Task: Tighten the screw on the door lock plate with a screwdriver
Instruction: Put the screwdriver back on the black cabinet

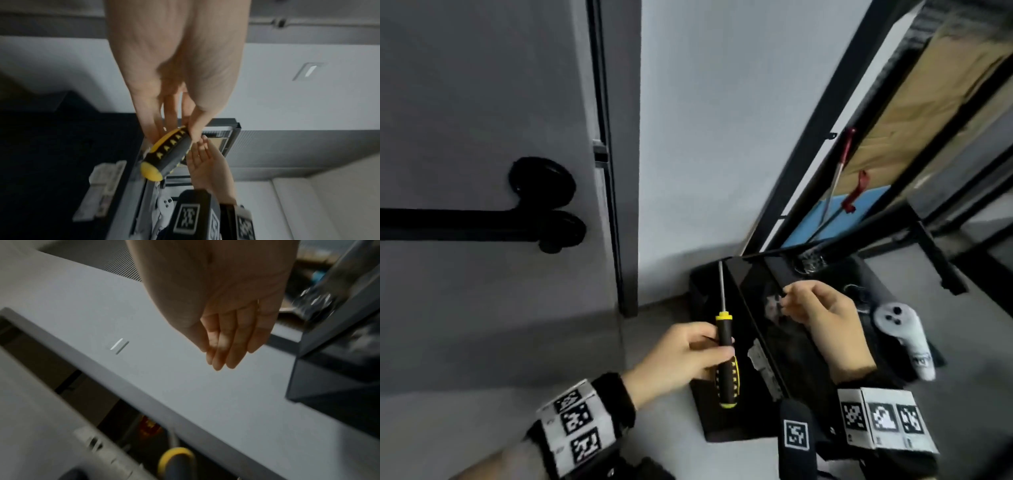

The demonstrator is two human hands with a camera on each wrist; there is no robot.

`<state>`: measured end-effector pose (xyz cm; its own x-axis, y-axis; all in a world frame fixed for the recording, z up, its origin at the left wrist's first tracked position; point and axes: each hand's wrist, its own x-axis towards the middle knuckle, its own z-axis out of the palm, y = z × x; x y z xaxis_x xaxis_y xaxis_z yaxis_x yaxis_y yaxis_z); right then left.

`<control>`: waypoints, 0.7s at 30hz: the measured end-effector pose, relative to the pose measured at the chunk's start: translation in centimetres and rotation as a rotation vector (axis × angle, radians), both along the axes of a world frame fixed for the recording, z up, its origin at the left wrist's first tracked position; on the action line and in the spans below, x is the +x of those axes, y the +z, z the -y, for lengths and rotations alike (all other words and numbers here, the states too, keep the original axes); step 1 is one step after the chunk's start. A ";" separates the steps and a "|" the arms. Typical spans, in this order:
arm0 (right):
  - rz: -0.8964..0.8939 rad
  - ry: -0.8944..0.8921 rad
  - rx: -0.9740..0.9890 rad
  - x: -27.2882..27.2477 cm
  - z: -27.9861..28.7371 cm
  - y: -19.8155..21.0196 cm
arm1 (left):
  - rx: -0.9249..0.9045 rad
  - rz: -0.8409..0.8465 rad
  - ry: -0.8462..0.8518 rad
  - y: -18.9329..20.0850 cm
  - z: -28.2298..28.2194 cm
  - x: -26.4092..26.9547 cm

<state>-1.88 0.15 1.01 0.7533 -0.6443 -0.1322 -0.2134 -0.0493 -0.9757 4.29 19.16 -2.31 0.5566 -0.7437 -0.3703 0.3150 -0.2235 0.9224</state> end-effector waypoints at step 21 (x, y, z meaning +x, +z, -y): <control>-0.281 -0.102 0.165 -8.5 11.2 4.5 | 0.657 -0.039 0.189 -6.5 18.8 -1.4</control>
